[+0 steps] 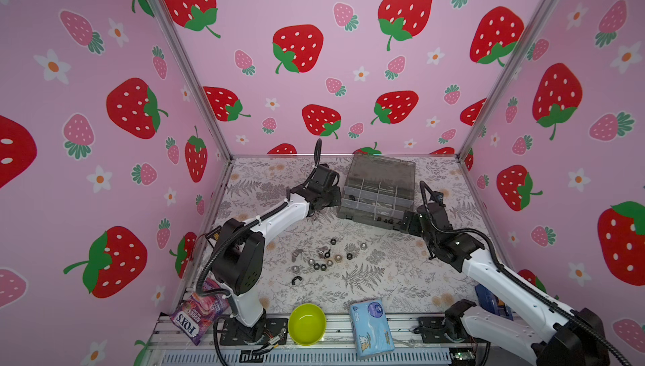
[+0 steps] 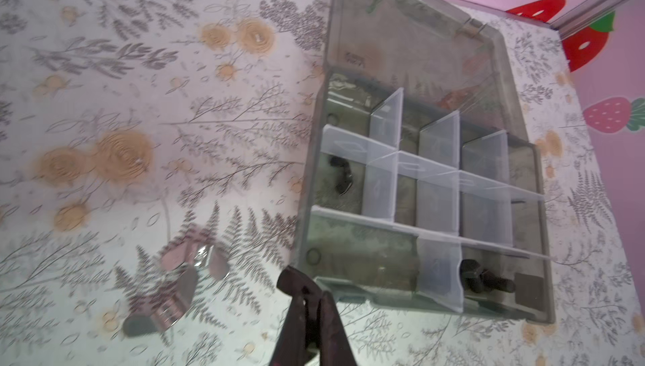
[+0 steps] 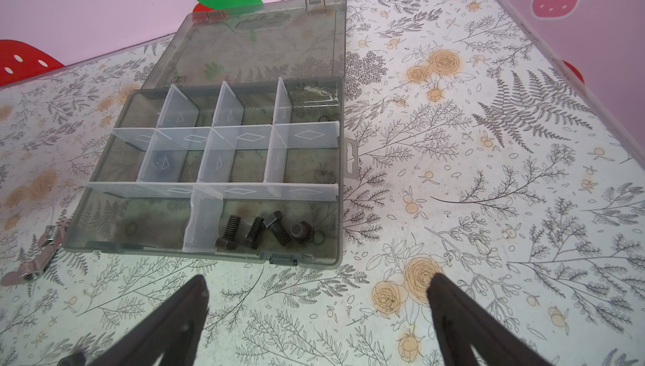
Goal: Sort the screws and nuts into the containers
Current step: 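Lower the black wing nut into the box compartment and open the left gripper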
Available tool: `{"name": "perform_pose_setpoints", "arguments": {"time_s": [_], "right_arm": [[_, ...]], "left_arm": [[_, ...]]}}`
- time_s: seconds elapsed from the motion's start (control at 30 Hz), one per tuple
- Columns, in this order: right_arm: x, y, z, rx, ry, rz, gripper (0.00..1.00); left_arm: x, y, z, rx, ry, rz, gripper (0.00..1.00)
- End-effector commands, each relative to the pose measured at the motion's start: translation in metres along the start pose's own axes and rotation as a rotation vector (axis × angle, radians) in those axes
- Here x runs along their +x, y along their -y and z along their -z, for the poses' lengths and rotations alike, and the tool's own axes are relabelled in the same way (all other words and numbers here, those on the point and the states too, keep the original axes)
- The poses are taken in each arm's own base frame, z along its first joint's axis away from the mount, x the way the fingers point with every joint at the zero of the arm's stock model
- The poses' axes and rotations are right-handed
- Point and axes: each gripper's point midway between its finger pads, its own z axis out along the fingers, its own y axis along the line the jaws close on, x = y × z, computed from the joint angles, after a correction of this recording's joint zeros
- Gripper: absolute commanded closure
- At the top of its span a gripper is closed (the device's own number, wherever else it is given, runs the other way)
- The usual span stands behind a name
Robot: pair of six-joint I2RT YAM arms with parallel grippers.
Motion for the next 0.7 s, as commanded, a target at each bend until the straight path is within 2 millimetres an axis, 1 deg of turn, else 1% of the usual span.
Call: {"name": "perform_pose_setpoints", "arguments": {"time_s": [0.0,0.03,0.13,0.2,0.33,0.5,0.67], "right_arm": [[-0.001,0.004,0.003,0.007,0.009,-0.006,0.00],[-0.002,0.004,0.004,0.003,0.012,-0.007,0.00],[-0.004,0.004,0.006,0.001,0.017,-0.008,0.00],[-0.004,0.004,0.007,0.000,0.019,-0.010,0.00],[-0.004,0.005,0.007,-0.001,0.019,-0.010,0.00],[-0.003,0.004,0.006,-0.002,0.018,-0.010,0.00],[-0.002,0.002,0.004,-0.008,0.014,-0.010,0.00]], "left_arm": [[-0.023,0.033,-0.011,0.065,0.037,-0.047,1.00],[-0.026,0.039,-0.018,0.070,0.040,-0.052,1.00],[-0.033,0.046,-0.039,0.067,0.040,-0.059,1.00],[-0.037,0.048,-0.051,0.060,0.034,-0.059,1.00],[-0.037,0.049,-0.071,0.044,0.010,-0.059,1.00],[-0.037,0.051,-0.083,0.047,0.001,-0.050,1.00],[-0.035,0.049,-0.090,0.031,-0.015,-0.055,1.00]]}}
